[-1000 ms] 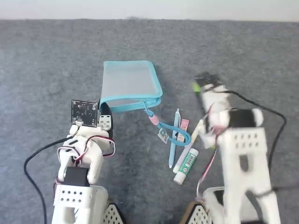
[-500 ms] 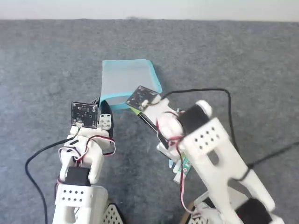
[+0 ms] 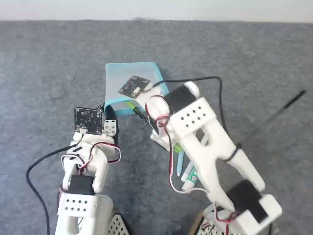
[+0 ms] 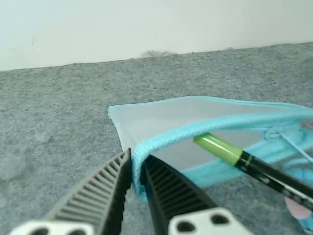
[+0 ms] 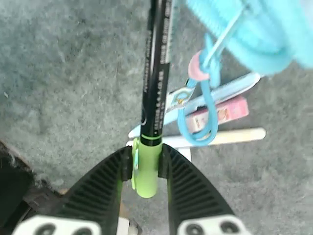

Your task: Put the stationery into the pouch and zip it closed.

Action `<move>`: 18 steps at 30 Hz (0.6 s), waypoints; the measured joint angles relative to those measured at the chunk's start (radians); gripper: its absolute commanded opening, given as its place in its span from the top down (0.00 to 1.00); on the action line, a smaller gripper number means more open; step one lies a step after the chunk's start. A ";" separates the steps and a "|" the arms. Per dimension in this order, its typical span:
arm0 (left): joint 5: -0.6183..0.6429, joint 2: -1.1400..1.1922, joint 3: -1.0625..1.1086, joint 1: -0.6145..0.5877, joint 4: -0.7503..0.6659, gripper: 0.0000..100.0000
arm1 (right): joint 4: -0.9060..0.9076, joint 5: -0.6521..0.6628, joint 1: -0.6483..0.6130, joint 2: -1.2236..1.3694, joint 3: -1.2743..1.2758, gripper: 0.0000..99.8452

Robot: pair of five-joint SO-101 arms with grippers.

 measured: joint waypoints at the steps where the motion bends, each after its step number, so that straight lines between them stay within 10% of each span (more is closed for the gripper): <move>1: 0.000 0.000 0.000 -0.002 0.000 0.99 | 0.000 0.000 0.000 0.011 -0.021 0.99; 18: -0.002 -0.002 0.023 0.091 -0.002 0.99 | 0.000 -0.109 -0.012 0.199 -0.394 0.99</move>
